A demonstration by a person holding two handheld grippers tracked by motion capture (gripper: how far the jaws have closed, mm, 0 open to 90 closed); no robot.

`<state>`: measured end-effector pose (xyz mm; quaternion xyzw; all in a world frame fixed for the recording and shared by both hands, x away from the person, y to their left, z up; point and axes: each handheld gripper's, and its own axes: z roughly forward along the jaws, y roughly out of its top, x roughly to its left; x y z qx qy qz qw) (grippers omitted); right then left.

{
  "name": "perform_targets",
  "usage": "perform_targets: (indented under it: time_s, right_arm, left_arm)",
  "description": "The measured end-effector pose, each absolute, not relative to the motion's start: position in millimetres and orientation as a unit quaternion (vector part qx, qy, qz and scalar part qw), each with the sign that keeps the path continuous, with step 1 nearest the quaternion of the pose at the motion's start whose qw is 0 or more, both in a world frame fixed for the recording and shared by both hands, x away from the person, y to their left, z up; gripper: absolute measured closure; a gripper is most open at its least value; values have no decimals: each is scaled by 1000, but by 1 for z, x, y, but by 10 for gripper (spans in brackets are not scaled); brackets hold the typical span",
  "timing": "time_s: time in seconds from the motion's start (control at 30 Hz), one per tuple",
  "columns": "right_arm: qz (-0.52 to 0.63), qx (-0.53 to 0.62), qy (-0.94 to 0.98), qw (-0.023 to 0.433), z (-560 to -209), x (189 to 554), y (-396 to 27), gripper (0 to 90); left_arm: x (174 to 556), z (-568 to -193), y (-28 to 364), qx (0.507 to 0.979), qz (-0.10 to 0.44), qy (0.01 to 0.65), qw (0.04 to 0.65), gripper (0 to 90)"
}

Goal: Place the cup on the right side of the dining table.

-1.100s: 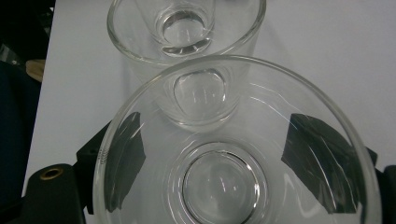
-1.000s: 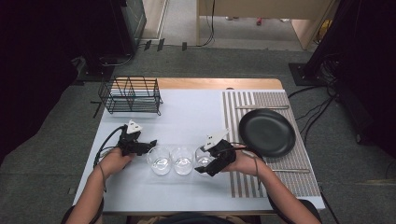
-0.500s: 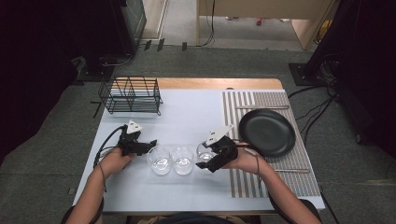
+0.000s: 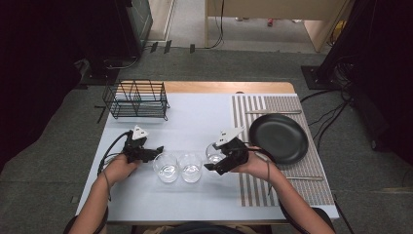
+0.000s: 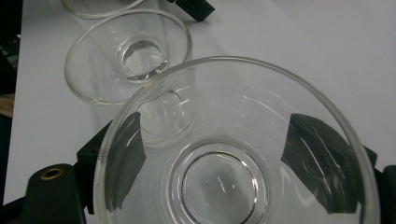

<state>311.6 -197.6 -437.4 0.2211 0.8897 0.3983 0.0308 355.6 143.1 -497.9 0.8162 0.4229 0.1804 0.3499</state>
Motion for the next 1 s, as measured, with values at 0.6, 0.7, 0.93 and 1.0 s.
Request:
perform_targets:
  time_s: [0.6,0.7,0.93,1.0]
  right_arm:
    - [394,283,872,60,-433,322,-197,184]
    - [391,293,870,62,-434,324,-197,184]
    - [391,310,863,77,-433,328,-197,184]
    - [393,317,860,79,-432,329,-197,184]
  left_arm:
    - [355,-498,143,816,181,423,350,126]
    - [355,-498,143,816,181,423,350,126]
    - [355,-498,143,816,182,423,350,126]
    - [355,-498,143,816,182,423,350,126]
